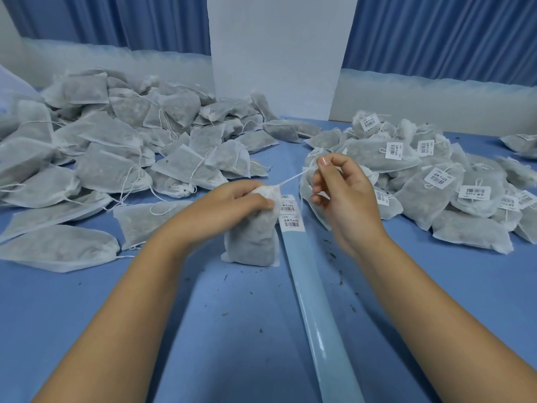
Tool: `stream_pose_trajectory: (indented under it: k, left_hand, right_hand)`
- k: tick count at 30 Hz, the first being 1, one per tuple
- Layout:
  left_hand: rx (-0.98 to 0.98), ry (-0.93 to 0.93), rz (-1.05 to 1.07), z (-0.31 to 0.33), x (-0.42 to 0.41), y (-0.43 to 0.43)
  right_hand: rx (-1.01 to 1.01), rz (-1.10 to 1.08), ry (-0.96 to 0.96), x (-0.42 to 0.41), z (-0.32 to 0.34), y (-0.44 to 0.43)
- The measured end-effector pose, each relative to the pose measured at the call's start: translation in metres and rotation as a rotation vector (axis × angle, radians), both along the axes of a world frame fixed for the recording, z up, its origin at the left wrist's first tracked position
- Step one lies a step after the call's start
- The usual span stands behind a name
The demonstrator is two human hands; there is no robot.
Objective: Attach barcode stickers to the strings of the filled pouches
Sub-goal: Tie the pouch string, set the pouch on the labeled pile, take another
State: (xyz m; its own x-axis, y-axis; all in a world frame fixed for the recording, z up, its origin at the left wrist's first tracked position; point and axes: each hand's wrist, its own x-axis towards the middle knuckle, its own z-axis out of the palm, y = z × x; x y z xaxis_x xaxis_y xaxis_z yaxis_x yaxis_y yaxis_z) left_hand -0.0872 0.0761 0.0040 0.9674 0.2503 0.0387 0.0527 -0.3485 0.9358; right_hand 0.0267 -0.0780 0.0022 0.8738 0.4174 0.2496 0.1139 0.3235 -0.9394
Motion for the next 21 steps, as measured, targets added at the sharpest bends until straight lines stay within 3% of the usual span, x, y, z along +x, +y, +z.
stream_pose_trajectory:
  k: [7, 13, 16, 19, 21]
  left_hand:
    - [-0.065, 0.076, 0.089, -0.007, 0.001, 0.016]
    - [0.128, -0.101, 0.409, -0.014, 0.015, 0.008]
    - [0.225, -0.162, 0.497, -0.018, 0.02, 0.001]
    - [0.18, -0.184, 0.532, -0.019, 0.022, -0.004]
    - [0.022, -0.19, 0.526, -0.018, 0.021, -0.005]
  right_hand:
    - [-0.029, 0.029, -0.131, -0.003, 0.0, -0.001]
    - [-0.253, 0.0, -0.685, -0.018, -0.013, 0.004]
    - [-0.333, -0.021, -0.876, -0.021, -0.021, 0.006]
    - [-0.392, -0.025, -0.971, -0.021, -0.026, 0.007]
    - [-0.412, -0.026, -1.025, -0.021, -0.027, 0.006]
